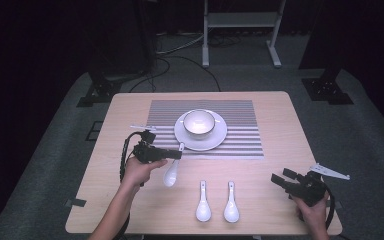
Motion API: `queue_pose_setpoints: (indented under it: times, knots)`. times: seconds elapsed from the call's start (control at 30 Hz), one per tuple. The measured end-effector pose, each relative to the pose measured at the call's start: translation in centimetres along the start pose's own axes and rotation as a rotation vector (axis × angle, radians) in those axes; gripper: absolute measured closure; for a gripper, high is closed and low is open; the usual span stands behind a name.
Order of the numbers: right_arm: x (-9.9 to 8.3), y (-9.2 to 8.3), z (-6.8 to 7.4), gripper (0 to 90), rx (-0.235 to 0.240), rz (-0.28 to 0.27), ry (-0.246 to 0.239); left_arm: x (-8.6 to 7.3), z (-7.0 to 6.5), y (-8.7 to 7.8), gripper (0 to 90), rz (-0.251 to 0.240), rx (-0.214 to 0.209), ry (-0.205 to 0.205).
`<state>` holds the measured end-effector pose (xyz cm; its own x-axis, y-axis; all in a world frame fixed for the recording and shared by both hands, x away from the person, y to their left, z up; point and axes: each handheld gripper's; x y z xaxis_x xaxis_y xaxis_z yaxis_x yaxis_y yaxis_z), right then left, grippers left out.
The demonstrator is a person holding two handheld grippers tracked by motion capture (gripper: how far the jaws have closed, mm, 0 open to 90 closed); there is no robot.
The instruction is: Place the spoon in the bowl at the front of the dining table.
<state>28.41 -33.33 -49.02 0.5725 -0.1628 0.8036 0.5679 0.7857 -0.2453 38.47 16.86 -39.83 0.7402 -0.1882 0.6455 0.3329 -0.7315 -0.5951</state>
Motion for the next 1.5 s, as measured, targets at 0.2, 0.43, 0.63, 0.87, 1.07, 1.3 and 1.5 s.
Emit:
queue_pose_setpoints:
  times: [0.2,0.43,0.63,0.87,1.07,1.3,1.5]
  knots:
    - [0.0,0.0,0.0,18.4,0.001,0.001,0.000,1.1,0.3,0.1,84.9,-0.012,0.005,-0.012]
    - [0.0,0.0,0.0,18.4,0.001,0.000,0.001,2.5,0.4,0.2,84.9,-0.029,0.010,-0.017]
    - [0.0,0.0,0.0,18.4,0.001,0.000,0.001,3.8,0.5,0.4,84.9,-0.044,0.010,-0.032]
    - [0.0,0.0,0.0,18.4,0.000,0.001,0.002,5.3,0.9,1.0,84.9,-0.068,-0.003,-0.054]
    - [0.0,0.0,0.0,18.4,-0.001,0.001,0.002,6.8,1.4,1.2,84.9,-0.082,0.003,-0.069]
    - [0.0,0.0,0.0,18.4,-0.001,0.002,-0.001,7.8,2.0,1.8,84.9,-0.098,0.005,-0.101]
    - [0.0,0.0,0.0,18.4,-0.001,0.003,-0.002,8.4,2.6,2.4,84.8,-0.108,0.010,-0.126]
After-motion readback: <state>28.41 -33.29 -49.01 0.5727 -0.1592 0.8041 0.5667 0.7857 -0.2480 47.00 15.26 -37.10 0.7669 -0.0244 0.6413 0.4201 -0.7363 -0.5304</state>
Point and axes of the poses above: each handheld gripper's, and its own axes: y roughly forward along the jaws, x roughly out of its top, z roughly to its left, and after that the axes turned 12 degrees about x, right-handed
